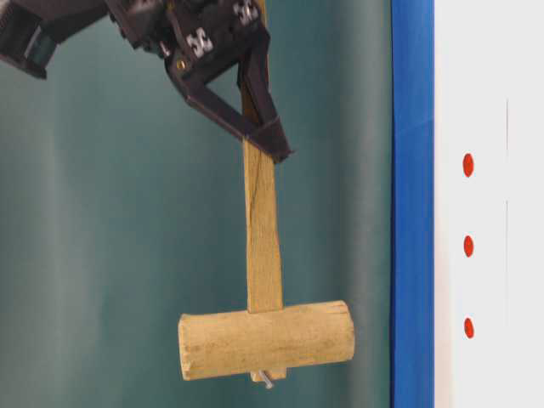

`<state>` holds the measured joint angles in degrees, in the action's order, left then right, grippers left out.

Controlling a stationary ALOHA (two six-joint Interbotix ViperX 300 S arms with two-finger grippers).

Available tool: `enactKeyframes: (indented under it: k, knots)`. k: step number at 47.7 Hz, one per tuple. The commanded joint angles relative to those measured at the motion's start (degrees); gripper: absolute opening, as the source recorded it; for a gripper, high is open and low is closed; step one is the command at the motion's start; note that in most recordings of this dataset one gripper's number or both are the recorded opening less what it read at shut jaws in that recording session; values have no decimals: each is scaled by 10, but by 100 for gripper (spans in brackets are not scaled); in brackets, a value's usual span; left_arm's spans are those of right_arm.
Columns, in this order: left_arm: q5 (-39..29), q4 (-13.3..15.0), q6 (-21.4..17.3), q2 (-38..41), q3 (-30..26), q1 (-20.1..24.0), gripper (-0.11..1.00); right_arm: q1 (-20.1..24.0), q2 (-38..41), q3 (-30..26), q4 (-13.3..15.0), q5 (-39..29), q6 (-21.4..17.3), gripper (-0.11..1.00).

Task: Hit the mark with a hammer.
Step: 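Raise the mallet head above the red dots with the right gripper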

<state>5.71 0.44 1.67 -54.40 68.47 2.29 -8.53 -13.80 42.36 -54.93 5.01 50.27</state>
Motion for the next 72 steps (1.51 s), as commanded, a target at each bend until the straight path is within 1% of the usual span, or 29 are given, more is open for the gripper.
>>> enactKeyframes:
  k: [1,19,24,28,34,38,48,58,65,72]
  knots:
    - [3,1,1,4,-5,-1,89,0,1,-25,-3,12,1,3]
    - [3,1,1,4,-5,-1,89,0,6,-21,-3,20,-1,3]
    - [3,1,1,4,-6,-1,89,0,19,-18,-4,17,-2,3]
    - [3,1,1,4,-5,-1,89,1,55,-10,-16,12,-3,3]
    - [3,1,2,4,-6,-1,89,1,132,0,-55,11,-7,3]
    - [3,1,1,5,-5,-1,89,1,146,2,-61,12,-7,3]
    - [3,1,2,4,-6,-1,89,1,111,2,-52,24,-2,3]
    - [3,1,2,4,-5,-1,89,2,41,7,-48,20,-1,3]
    - [3,1,1,3,-5,-1,89,3,-29,30,-48,18,0,3]
    - [3,1,1,4,-5,-1,89,2,-91,70,-48,19,2,3]
